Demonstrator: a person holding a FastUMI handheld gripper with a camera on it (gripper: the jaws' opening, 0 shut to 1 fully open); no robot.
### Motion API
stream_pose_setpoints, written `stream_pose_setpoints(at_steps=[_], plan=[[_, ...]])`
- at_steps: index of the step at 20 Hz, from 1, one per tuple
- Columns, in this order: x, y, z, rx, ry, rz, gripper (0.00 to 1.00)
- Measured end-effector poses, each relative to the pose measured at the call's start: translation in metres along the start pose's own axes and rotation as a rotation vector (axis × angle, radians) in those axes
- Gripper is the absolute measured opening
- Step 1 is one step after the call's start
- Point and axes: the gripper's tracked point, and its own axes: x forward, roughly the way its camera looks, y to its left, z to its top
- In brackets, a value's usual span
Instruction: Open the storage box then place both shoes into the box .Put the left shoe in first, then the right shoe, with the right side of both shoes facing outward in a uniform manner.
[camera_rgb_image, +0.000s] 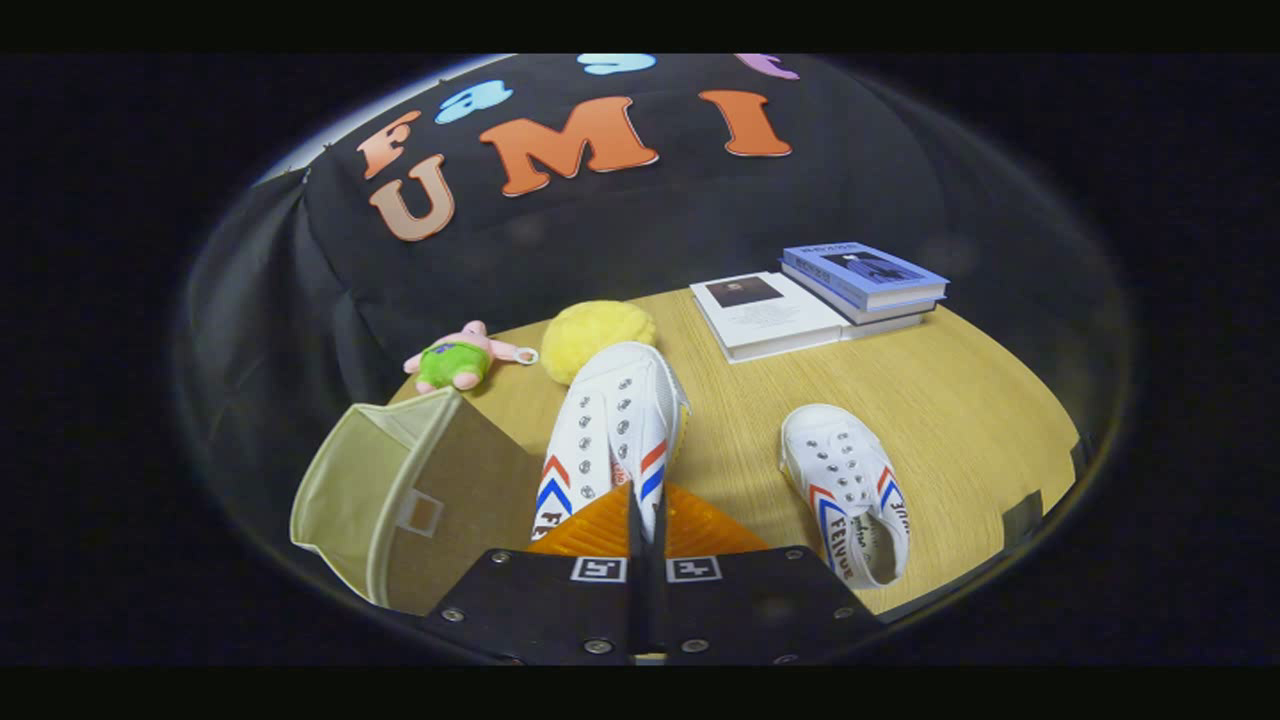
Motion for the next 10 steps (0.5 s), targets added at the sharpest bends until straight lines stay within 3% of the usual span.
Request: stream_pose_setpoints(at_steps=[10], plan=[[-0.035,0.115,0.05,-0.045,-0.094,0.212,0.0]])
